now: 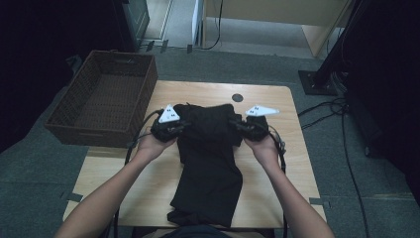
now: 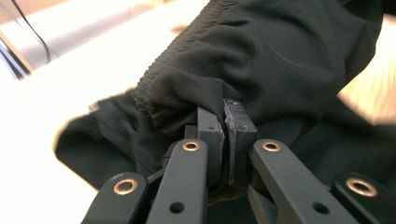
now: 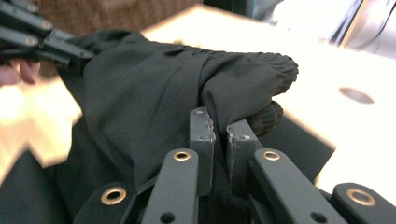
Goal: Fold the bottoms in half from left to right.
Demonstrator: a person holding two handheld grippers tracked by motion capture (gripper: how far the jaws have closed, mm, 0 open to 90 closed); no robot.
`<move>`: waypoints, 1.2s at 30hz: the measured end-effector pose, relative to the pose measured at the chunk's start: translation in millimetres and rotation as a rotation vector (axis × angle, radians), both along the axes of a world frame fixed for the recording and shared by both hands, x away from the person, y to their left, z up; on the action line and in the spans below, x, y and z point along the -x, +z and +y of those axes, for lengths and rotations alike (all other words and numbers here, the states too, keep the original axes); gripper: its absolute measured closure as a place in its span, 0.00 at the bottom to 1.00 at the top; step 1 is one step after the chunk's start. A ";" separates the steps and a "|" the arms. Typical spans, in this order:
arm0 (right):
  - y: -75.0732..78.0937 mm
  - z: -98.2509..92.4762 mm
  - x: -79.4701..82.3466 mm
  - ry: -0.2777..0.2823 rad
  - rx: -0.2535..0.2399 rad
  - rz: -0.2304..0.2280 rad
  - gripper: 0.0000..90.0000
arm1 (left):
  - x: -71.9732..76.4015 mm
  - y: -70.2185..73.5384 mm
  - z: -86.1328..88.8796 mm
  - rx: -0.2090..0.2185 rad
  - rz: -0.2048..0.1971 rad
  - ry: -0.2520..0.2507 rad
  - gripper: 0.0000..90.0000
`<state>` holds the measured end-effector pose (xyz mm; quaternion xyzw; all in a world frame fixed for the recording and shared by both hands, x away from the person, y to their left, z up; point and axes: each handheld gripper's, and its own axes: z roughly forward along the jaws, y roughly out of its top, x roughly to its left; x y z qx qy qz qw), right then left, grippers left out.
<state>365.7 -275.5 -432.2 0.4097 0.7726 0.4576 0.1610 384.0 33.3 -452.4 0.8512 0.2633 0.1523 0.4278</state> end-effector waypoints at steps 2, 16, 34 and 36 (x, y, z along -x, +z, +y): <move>-23.7 3.2 7.5 0.009 0.024 0.047 0.93 | 1.4 -17.1 -2.8 -0.040 0.039 -0.007 0.97; -73.2 9.9 -25.6 -0.041 0.070 0.112 0.93 | -43.3 -52.9 -16.0 -0.096 0.119 0.062 0.96; -76.1 4.7 -104.4 -0.152 0.005 0.149 0.92 | -110.2 -49.3 -25.9 -0.057 0.169 0.175 0.96; -69.8 5.7 -103.5 -0.158 0.012 0.133 0.92 | -106.5 -40.7 -24.1 -0.042 0.133 0.172 0.97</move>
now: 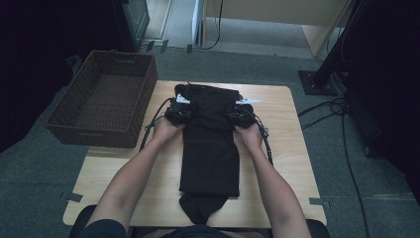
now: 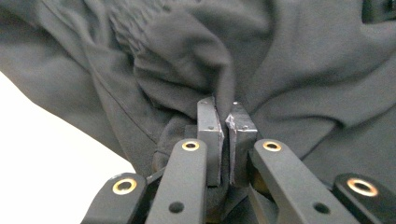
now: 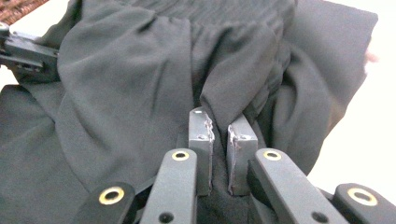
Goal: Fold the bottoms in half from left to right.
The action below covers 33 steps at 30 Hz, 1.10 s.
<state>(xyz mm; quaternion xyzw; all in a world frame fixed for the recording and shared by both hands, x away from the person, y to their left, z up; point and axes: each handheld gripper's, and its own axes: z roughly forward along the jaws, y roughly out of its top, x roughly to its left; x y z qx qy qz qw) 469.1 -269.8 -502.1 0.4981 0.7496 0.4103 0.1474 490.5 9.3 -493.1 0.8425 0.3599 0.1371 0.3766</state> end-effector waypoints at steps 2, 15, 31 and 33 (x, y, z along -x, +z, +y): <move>10.4 -0.9 3.0 0.008 0.006 -0.033 0.93 | 7.0 13.0 3.7 0.019 -0.065 -0.015 0.97; 102.3 -8.1 108.8 0.161 -0.028 -0.227 0.93 | 120.4 72.9 33.4 0.155 -0.181 -0.140 0.96; -0.4 -1.4 161.9 0.232 0.068 0.042 0.91 | 150.1 -10.0 25.8 -0.014 0.102 -0.220 0.92; -3.3 -1.2 157.3 0.222 0.068 0.033 0.91 | 144.0 -10.7 24.9 -0.015 0.093 -0.210 0.92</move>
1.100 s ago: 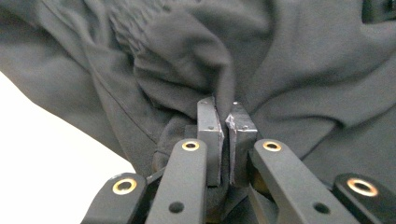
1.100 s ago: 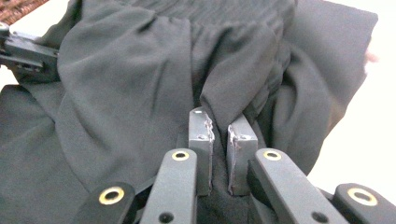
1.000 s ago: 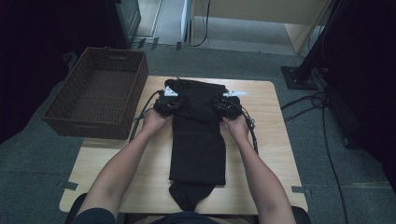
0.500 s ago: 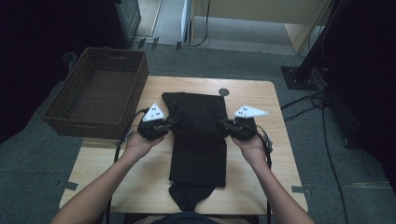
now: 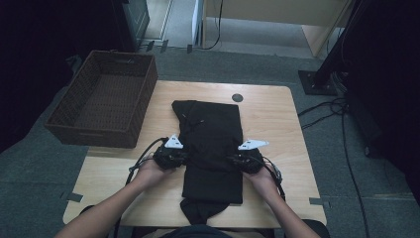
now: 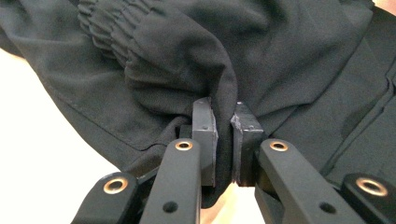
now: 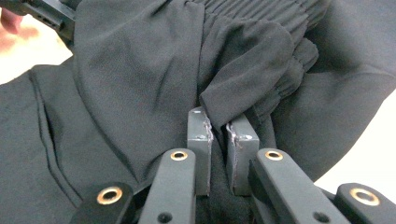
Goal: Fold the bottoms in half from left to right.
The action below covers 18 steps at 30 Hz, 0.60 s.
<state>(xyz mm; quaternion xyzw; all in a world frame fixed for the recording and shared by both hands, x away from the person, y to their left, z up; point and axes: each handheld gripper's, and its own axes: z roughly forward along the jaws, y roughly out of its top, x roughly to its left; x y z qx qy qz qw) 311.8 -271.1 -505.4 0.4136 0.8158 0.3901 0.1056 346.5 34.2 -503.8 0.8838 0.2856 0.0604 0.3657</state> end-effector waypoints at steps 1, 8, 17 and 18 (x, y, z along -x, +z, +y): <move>-0.6 -0.2 -3.3 -0.003 0.002 -0.008 0.91 | -3.6 -0.3 -0.5 0.001 -0.008 0.007 0.91; -6.4 -1.9 -36.9 -0.037 -0.019 -0.050 0.90 | -38.2 -5.8 -2.0 0.037 -0.020 0.075 0.90; -7.6 -6.8 -66.8 -0.063 -0.084 -0.009 0.70 | -61.3 -5.1 3.3 0.089 0.033 0.098 0.72; -3.0 -6.2 -66.1 -0.056 -0.079 0.003 0.66 | -60.4 -0.7 3.9 0.092 0.033 0.102 0.70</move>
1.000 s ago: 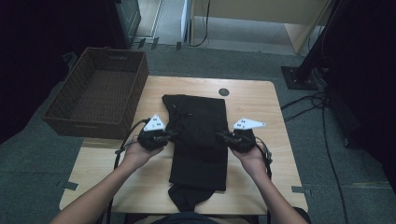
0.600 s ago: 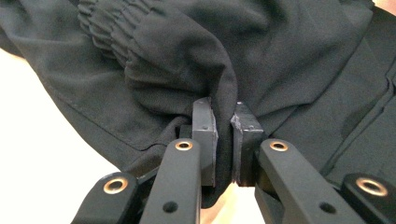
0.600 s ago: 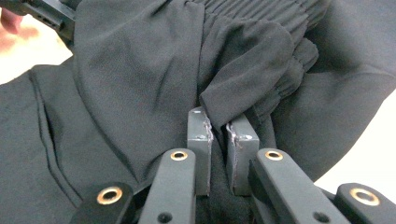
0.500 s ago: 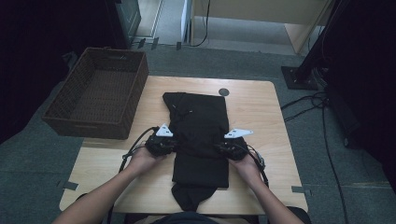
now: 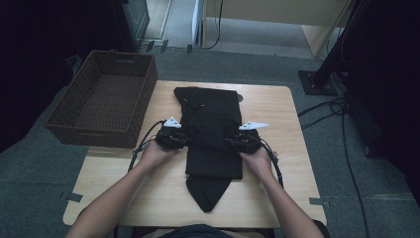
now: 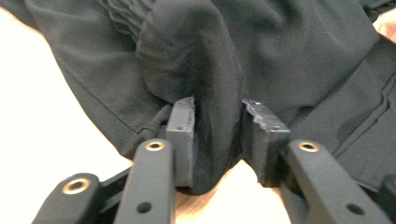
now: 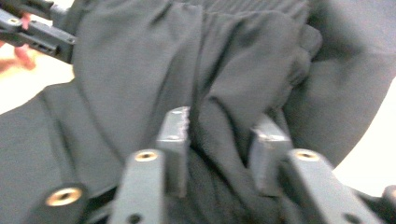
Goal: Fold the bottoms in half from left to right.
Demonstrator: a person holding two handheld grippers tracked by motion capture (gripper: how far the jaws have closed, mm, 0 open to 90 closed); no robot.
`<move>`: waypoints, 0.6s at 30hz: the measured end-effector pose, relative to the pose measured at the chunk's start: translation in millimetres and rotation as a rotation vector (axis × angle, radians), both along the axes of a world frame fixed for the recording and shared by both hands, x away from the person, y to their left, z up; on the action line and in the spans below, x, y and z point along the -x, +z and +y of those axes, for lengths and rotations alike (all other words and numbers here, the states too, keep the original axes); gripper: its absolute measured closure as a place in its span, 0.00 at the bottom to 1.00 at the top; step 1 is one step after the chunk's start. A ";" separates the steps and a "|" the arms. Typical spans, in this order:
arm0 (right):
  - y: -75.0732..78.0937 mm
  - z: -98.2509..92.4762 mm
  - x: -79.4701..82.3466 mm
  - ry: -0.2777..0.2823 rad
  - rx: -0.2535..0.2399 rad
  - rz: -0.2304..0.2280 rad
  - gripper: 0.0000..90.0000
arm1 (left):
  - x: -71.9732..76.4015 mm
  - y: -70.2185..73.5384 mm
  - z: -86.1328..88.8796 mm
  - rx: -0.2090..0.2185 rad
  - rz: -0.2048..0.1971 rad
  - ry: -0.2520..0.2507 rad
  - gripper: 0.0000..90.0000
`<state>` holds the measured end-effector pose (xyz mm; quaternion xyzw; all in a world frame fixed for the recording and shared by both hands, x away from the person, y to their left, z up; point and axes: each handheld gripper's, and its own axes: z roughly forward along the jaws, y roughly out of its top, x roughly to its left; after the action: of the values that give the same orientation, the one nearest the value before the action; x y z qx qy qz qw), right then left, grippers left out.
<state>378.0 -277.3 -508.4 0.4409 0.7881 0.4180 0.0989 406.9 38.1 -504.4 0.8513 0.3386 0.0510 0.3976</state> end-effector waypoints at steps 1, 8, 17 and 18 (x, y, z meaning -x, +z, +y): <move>6.2 0.5 1.1 0.004 0.002 -0.002 0.64 | 0.3 5.8 1.0 0.007 -0.001 0.001 0.67; 55.8 -7.1 -8.2 -0.053 -0.028 -0.110 0.59 | -18.1 47.1 0.3 0.039 -0.047 0.026 0.57; 19.2 -2.1 -38.8 -0.101 -0.017 0.041 0.61 | -46.5 16.5 -11.1 -0.004 0.025 0.042 0.56; 15.7 -0.8 -37.4 -0.097 -0.014 0.057 0.60 | -46.4 12.0 -11.8 -0.010 0.028 0.036 0.56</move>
<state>415.3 -278.1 -492.7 0.4909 0.7653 0.4056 0.0934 453.3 26.3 -492.4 0.8476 0.3592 0.0481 0.3876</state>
